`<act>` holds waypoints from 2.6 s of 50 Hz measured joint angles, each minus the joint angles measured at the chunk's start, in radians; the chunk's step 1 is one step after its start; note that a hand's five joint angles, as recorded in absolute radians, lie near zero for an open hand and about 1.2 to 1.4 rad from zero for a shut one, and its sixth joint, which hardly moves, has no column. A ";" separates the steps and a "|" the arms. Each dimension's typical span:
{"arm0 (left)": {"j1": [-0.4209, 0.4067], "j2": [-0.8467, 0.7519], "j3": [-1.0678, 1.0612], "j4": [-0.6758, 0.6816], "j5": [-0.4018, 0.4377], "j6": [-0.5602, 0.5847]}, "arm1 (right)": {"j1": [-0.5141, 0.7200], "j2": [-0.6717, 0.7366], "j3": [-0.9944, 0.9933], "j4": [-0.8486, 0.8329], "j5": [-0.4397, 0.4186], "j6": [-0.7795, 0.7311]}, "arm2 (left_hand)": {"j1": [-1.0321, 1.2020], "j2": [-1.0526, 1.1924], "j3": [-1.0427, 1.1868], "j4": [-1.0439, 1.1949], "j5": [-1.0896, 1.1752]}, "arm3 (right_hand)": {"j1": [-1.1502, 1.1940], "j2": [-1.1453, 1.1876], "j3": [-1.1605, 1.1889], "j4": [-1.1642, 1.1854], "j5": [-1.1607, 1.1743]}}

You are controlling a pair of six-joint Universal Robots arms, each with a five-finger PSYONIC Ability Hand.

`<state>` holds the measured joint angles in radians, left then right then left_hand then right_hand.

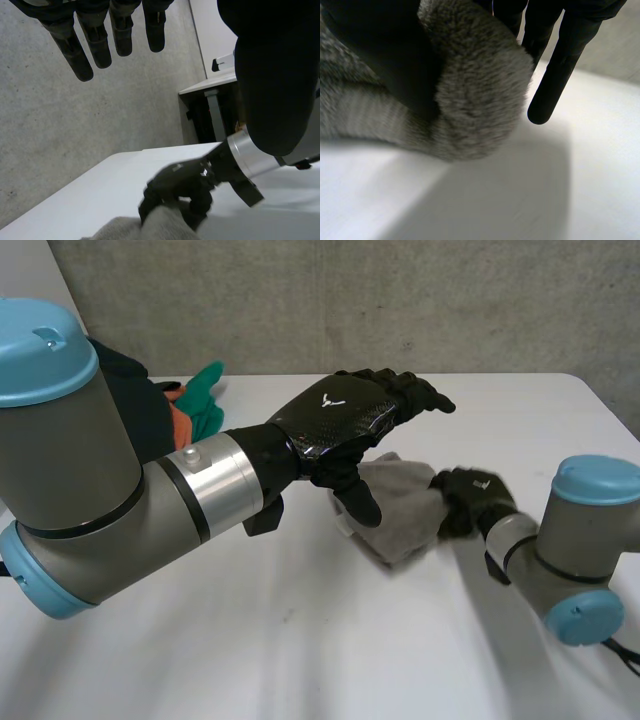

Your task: Fold the laundry.

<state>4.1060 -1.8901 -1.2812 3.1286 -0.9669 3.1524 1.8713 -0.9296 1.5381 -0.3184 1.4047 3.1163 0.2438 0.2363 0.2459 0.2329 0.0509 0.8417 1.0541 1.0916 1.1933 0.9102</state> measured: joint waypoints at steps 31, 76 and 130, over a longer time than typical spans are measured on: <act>-0.024 -0.004 0.015 0.021 -0.002 -0.002 | -0.484 0.725 -1.455 0.558 0.044 -0.001 | 0.000 0.000 0.000 0.000 0.000 | 0.002 0.017 0.033 0.005 0.010; 0.477 -0.291 0.261 0.279 -0.580 0.301 | -0.061 -0.149 -0.378 0.303 -0.220 -0.426 | 0.000 0.000 0.000 0.000 0.000 | -0.620 -0.844 -0.879 -0.981 -0.866; -0.111 -0.151 -0.280 0.335 -0.600 0.148 | -0.183 -0.408 0.065 0.224 -0.192 -0.393 | 0.123 0.192 0.199 0.202 0.210 | -0.620 -0.844 -0.879 -0.981 -0.866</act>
<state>3.9949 -2.0407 -1.5614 3.4636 -1.5670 3.3006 1.6879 -1.3379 1.6035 -0.0946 1.2127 2.7236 0.3671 0.4282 0.4447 0.4346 0.2606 0.2217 0.2104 0.2122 0.2127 0.0438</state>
